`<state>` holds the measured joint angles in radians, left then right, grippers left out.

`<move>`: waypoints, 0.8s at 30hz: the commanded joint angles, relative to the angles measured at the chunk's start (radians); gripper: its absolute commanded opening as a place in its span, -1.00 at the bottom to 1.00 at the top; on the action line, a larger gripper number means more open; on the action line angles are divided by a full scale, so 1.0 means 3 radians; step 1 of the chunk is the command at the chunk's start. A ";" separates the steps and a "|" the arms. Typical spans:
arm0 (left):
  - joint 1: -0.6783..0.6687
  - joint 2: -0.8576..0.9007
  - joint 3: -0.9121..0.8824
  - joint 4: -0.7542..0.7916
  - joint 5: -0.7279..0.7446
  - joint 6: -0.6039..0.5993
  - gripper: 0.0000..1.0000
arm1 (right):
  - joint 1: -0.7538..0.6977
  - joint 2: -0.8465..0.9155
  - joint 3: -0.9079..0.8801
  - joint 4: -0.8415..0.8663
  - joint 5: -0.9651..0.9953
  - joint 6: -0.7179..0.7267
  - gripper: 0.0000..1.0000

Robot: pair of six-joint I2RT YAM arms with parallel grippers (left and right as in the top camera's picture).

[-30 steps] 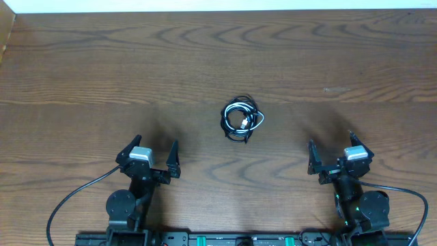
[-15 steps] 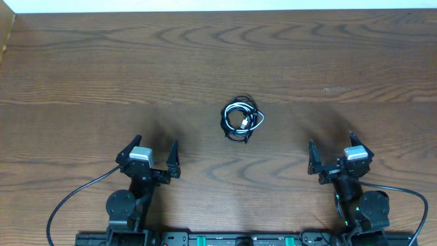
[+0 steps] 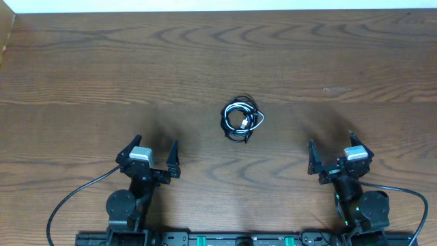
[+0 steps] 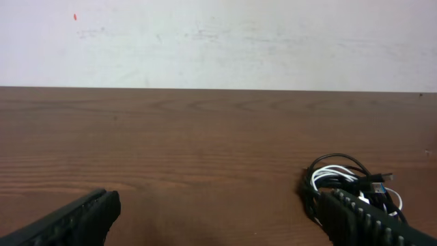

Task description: Untangle cables

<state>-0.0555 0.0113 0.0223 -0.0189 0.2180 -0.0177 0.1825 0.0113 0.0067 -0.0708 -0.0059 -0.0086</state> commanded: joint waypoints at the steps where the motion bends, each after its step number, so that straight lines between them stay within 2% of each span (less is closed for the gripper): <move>1: -0.0010 -0.0018 -0.0061 -0.0106 -0.0006 0.0058 0.95 | -0.0004 -0.0015 -0.0004 -0.0015 -0.0014 -0.0025 0.99; 8: -0.0009 -0.0018 -0.0061 -0.0057 -0.0008 0.0060 0.96 | -0.0004 -0.0015 -0.0004 -0.0015 -0.0015 -0.0024 0.99; 15: -0.0009 -0.0018 0.0041 0.0340 0.0033 -0.0029 0.96 | -0.0004 -0.0015 -0.0004 -0.0015 -0.0015 -0.0025 0.98; 24: -0.0009 0.0029 0.0900 -0.0249 0.0348 -0.0287 0.96 | -0.0004 -0.0015 -0.0004 -0.0015 -0.0015 -0.0024 0.98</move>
<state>-0.0555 0.0124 0.1654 -0.0471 0.2665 -0.0681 0.1825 0.0113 0.0067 -0.0708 -0.0059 -0.0086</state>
